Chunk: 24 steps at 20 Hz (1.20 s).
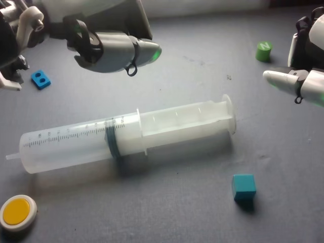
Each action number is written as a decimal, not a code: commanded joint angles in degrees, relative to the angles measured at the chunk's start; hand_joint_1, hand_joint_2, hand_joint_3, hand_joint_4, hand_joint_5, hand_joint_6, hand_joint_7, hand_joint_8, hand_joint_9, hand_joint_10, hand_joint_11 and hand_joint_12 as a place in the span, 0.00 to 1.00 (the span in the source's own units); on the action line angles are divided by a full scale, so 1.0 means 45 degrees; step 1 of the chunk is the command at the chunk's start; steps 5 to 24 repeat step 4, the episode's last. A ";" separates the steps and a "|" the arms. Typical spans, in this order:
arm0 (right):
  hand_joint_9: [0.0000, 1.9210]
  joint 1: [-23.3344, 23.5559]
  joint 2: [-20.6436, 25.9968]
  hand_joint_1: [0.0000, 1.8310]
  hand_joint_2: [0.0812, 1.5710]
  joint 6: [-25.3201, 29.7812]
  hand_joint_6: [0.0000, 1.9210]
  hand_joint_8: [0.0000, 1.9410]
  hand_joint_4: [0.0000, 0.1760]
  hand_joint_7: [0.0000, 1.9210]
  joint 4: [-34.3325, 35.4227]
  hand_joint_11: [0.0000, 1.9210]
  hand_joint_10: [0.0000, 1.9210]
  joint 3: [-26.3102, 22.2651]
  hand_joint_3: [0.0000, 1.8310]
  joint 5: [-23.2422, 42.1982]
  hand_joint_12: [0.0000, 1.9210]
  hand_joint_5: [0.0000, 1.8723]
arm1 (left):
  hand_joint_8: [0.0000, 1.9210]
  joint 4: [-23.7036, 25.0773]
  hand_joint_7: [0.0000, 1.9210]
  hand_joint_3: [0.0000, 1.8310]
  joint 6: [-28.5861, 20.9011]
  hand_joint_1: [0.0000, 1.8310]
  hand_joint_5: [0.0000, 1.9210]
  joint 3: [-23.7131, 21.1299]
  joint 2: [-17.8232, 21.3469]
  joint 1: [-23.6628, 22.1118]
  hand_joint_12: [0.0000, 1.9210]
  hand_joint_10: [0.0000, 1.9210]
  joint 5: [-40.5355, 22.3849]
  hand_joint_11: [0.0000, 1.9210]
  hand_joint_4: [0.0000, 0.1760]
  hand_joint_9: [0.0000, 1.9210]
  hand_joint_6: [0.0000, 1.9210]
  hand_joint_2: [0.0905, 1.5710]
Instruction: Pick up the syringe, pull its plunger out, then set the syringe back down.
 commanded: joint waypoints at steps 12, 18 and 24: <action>0.88 0.0090 0.0057 0.54 0.91 0.0027 1.00 1.00 0.00 0.87 -0.1917 0.92 1.00 0.0062 0.00 0.1634 1.00 0.85 | 1.00 0.0149 0.78 0.00 0.0081 0.44 0.70 0.0010 0.0054 -0.0167 1.00 1.00 -0.0456 0.78 1.00 0.80 1.00 0.93; 0.88 0.0090 0.0057 0.54 0.91 0.0027 1.00 1.00 0.00 0.87 -0.1917 0.92 1.00 0.0062 0.00 0.1634 1.00 0.85 | 1.00 0.0149 0.78 0.00 0.0081 0.44 0.70 0.0010 0.0054 -0.0167 1.00 1.00 -0.0456 0.78 1.00 0.80 1.00 0.93; 0.88 0.0090 0.0057 0.54 0.91 0.0027 1.00 1.00 0.00 0.87 -0.1917 0.92 1.00 0.0062 0.00 0.1634 1.00 0.85 | 1.00 0.0149 0.78 0.00 0.0081 0.44 0.70 0.0010 0.0054 -0.0167 1.00 1.00 -0.0456 0.78 1.00 0.80 1.00 0.93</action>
